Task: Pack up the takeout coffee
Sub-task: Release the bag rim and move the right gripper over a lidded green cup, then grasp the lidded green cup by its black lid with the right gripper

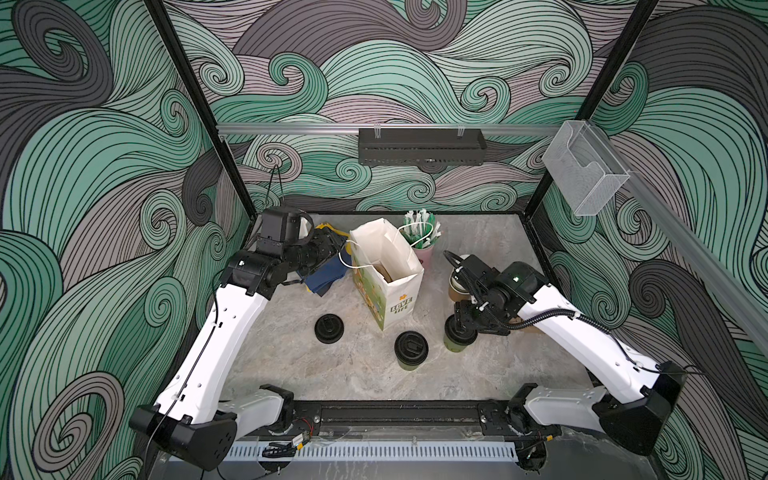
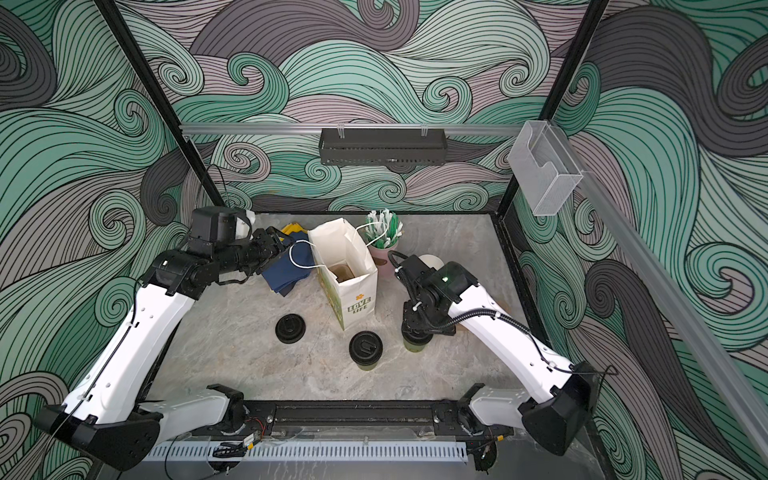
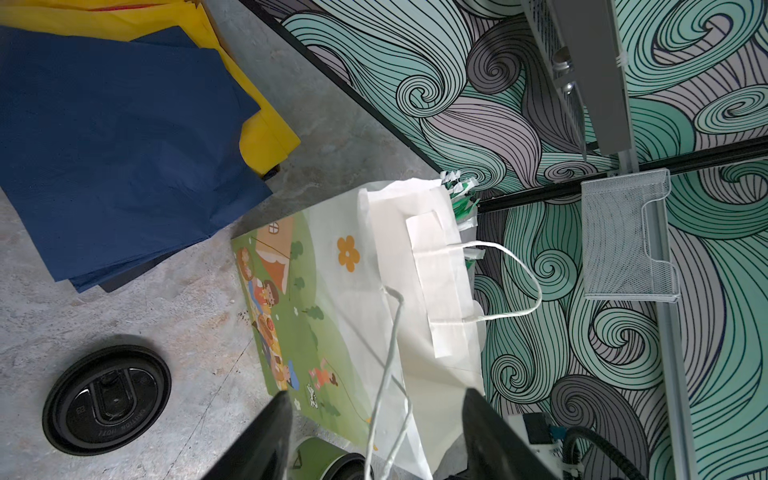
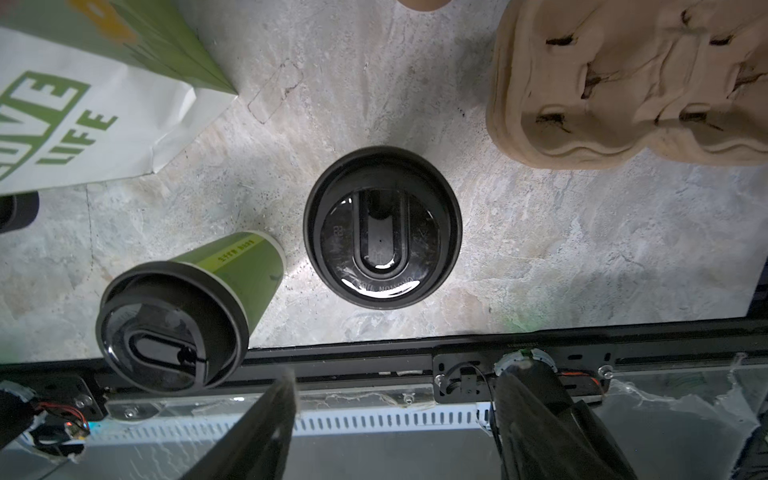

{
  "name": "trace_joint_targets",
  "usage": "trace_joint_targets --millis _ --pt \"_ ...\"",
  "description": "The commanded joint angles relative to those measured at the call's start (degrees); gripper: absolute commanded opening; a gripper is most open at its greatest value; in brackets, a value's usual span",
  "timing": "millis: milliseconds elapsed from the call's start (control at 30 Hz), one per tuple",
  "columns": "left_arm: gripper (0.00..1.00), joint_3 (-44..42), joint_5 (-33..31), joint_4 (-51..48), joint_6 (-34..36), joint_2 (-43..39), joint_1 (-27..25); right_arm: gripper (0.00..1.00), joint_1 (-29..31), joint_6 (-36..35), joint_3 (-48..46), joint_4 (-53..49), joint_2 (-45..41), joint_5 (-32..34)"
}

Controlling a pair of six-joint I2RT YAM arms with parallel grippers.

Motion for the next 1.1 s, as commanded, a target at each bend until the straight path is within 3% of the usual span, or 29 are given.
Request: trace_joint_targets --millis 0,333,1067 --pt "0.68 -0.8 -0.4 1.3 1.1 -1.6 0.5 0.83 0.2 2.2 -2.3 2.6 0.9 0.2" --pt "0.68 -2.4 0.1 1.8 0.2 -2.7 0.7 0.86 0.1 2.6 -7.3 10.1 3.4 0.5" --pt "0.68 -2.3 -0.4 1.2 -0.4 -2.5 0.9 0.78 -1.4 4.7 -10.8 14.2 5.5 2.4"
